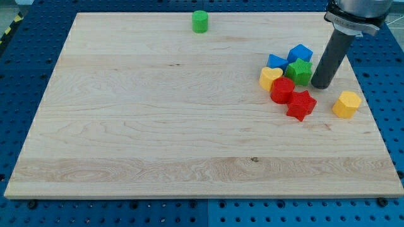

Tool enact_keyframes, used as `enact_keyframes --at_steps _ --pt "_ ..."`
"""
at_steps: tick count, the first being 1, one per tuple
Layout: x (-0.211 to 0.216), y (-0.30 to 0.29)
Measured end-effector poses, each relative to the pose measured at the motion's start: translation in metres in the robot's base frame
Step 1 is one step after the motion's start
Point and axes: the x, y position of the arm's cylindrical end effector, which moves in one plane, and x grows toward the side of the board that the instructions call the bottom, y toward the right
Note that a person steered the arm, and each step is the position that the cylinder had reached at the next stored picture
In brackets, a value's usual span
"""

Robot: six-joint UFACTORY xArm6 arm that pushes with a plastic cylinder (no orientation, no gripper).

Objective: Slide the green star along with the blue triangle and yellow heart left a bit

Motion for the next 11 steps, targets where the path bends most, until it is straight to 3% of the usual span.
enact_keyframes --at_steps 2,5,6,9,10,11 --pt "0.0 -0.027" --pt "-0.003 0.026" --pt "-0.021 0.013" --pt "-0.011 -0.066" --pt "-0.011 -0.064" --pt "-0.01 -0.023"
